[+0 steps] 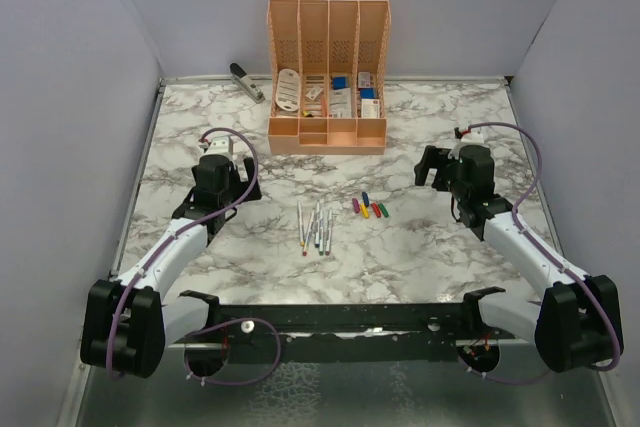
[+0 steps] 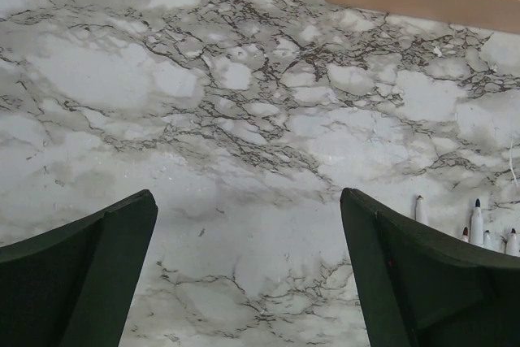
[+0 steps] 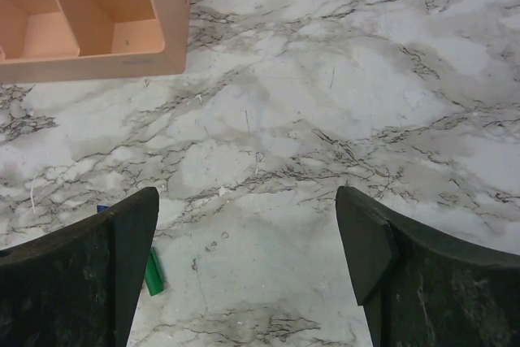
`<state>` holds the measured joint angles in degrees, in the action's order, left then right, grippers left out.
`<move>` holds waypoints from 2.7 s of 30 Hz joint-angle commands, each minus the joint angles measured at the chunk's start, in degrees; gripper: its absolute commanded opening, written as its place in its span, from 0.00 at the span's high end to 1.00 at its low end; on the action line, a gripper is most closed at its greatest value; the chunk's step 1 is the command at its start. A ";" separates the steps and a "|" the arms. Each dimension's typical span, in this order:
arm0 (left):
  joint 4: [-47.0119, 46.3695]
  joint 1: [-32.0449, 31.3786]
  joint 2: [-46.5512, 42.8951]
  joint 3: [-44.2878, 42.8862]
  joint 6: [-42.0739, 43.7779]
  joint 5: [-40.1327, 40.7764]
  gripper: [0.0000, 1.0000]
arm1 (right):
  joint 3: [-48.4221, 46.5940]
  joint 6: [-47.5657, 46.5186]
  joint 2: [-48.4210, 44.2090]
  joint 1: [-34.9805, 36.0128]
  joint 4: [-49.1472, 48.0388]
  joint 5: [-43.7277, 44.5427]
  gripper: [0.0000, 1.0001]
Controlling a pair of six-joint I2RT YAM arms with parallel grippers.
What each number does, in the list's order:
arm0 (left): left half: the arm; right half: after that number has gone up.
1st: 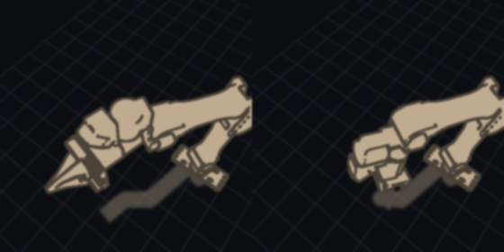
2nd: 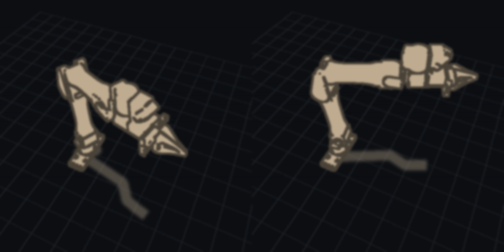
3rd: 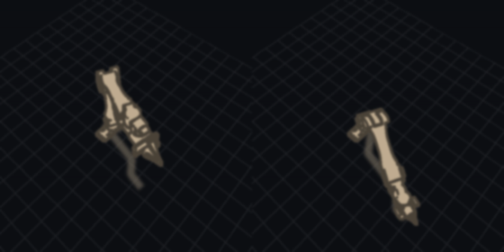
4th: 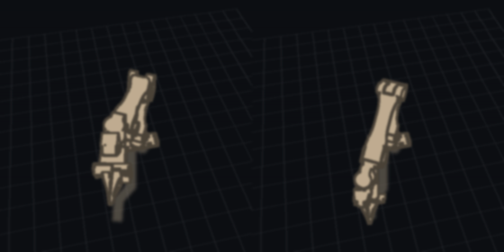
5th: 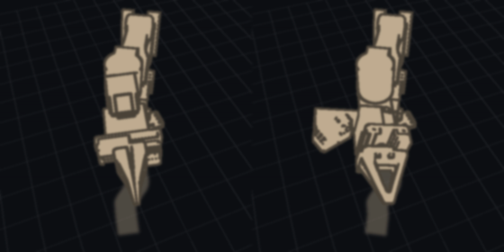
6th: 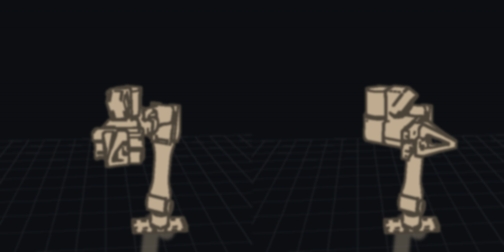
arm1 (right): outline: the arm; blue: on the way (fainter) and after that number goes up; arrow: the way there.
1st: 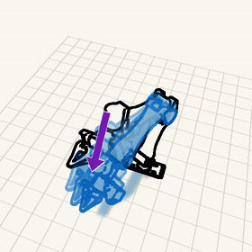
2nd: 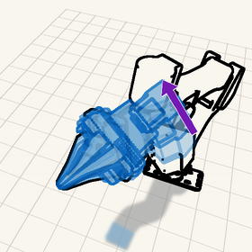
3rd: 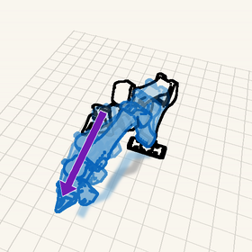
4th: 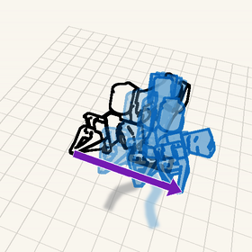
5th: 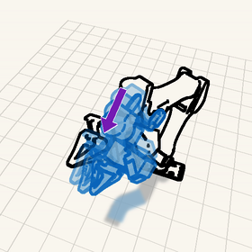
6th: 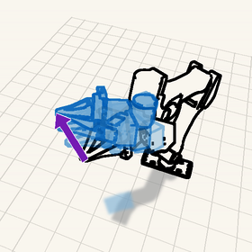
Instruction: Insert the pens into the pen caps
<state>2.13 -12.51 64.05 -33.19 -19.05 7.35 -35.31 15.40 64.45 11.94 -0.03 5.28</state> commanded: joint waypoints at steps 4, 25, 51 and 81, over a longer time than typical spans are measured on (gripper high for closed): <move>-0.21 -0.19 1.36 -0.65 -0.58 -0.32 0.01 | -1.24 0.50 0.30 0.27 0.03 1.31 0.11; -1.33 -1.57 4.59 -6.57 0.24 -5.73 0.01 | -2.13 0.88 0.42 0.25 0.54 1.54 0.11; 17.72 -21.50 22.55 -22.74 -7.35 6.50 0.03 | 2.14 12.18 -4.20 -0.26 -3.13 6.88 0.00; 31.61 -27.85 31.29 -29.19 -19.27 7.59 0.37 | 0.28 13.09 -3.40 -0.27 4.36 1.24 0.04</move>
<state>31.88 -39.51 93.76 -61.01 -37.21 16.36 -34.92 27.40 61.08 11.90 3.55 7.81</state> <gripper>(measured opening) 0.631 0.961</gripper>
